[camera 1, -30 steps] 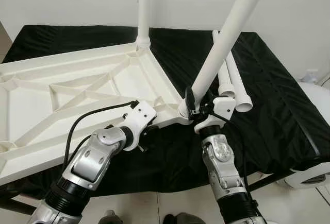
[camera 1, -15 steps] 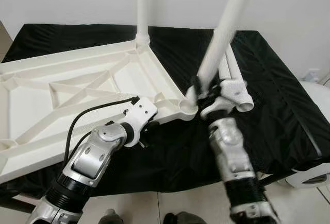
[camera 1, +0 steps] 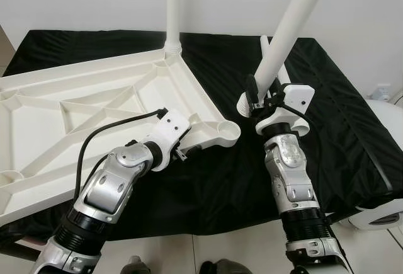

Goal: Building children table

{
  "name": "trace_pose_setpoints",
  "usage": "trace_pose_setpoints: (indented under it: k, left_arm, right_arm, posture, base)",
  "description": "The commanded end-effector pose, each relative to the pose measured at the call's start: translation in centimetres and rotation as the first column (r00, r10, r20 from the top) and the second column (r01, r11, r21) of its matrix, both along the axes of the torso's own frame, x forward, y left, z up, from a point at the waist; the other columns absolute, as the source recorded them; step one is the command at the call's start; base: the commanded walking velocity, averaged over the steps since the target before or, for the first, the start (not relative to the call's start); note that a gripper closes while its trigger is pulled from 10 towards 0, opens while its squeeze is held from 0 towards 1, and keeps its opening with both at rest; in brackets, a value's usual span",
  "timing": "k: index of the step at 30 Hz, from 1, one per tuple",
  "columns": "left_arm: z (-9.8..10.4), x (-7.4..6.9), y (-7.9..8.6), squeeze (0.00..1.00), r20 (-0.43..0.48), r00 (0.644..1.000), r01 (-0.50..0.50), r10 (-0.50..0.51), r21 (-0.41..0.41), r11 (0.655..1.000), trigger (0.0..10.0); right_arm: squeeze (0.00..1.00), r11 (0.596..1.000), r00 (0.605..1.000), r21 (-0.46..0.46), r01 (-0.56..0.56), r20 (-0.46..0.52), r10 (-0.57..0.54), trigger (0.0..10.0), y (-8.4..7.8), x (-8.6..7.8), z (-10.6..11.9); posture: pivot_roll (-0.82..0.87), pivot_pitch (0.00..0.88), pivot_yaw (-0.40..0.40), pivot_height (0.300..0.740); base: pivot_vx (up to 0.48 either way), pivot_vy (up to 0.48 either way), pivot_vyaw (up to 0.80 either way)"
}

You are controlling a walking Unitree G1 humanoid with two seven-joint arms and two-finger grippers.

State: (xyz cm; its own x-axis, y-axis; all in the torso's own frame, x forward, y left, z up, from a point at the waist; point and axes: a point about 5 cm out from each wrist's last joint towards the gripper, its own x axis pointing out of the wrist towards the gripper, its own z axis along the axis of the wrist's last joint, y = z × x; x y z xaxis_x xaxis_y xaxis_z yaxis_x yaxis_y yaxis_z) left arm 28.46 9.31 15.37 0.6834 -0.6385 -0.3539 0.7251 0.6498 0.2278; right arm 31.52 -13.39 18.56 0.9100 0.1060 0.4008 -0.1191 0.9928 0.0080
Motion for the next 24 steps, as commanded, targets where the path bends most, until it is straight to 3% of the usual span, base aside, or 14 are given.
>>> trace_pose_setpoints:
  k: [1, 5, 10, 11, 13, 19, 20, 24]
  left_arm:
    - [0.4, -0.1, -0.4, 0.0, 0.011, 1.0, 0.022, -0.022, -0.014, 1.0, 10.0]
    - [1.0, 0.1, -0.4, 0.0, 0.013, 0.999, 0.03, -0.029, -0.048, 0.998, 10.0]
    - [6.3, 1.3, -0.4, 0.0, 0.088, 0.992, 0.113, -0.09, -0.313, 0.943, 10.0]
    - [6.3, 1.3, -0.4, 0.0, 0.088, 0.992, 0.113, -0.09, -0.313, 0.943, 10.0]
    - [7.7, 1.0, -0.4, 0.0, 0.117, 0.983, 0.177, -0.143, -0.382, 0.907, 10.0]
    - [9.3, 0.9, -0.5, 0.0, 0.141, 0.967, 0.255, -0.213, -0.46, 0.851, 10.0]
    - [9.8, 1.1, -0.8, 0.0, 0.146, 0.961, 0.277, -0.235, -0.497, 0.823, 10.0]
    - [10.2, 0.9, -1.5, 0.0, 0.153, 0.951, 0.308, -0.268, -0.526, 0.793, 10.0]
  right_arm:
    - [0.0, 1.0, 1.0, -0.029, 0.005, -0.021, -0.006, 10.0, -0.6, 0.3, -0.4]
    - [0.0, 0.999, 0.999, -0.045, -0.001, -0.034, 0.0, 10.0, -1.0, 0.6, -0.5]
    - [0.0, 0.969, 0.982, -0.171, -0.181, -0.09, 0.167, 10.0, -1.3, 2.0, -0.2]
    - [0.0, 0.969, 0.982, -0.171, -0.181, -0.09, 0.167, 10.0, -1.3, 2.0, -0.2]
    - [0.0, 0.944, 0.965, -0.208, -0.256, -0.105, 0.239, 10.0, -1.1, 2.1, -0.1]
    - [0.0, 0.896, 0.919, -0.21, -0.392, -0.127, 0.372, 10.0, -1.0, 2.0, 0.5]
    - [0.0, 0.874, 0.897, -0.208, -0.44, -0.132, 0.421, 10.0, -1.0, 1.8, 0.8]
    - [0.0, 0.847, 0.873, -0.213, -0.488, -0.14, 0.467, 10.0, -0.8, 1.5, 0.7]
  posture:
    - [0.07, 0.001, -0.079, 0.74]
    - [0.07, 0.0, -0.079, 0.74]
    - [0.07, 0.0, -0.083, 0.74]
    - [0.07, 0.0, -0.083, 0.74]
    - [0.07, 0.0, -0.083, 0.74]
    - [0.07, 0.0, -0.077, 0.74]
    - [0.07, 0.0, -0.072, 0.74]
    - [0.06, 0.0, -0.07, 0.74]
  base:
    - [0.0, 0.0, 0.0]
    - [0.0, 0.0, 0.0]
    - [0.0, 0.0, 0.0]
    - [0.0, 0.0, 0.0]
    - [0.0, 0.0, 0.0]
    - [0.0, 0.0, 0.0]
    - [0.0, 0.0, 0.0]
    - [0.0, 0.0, 0.0]
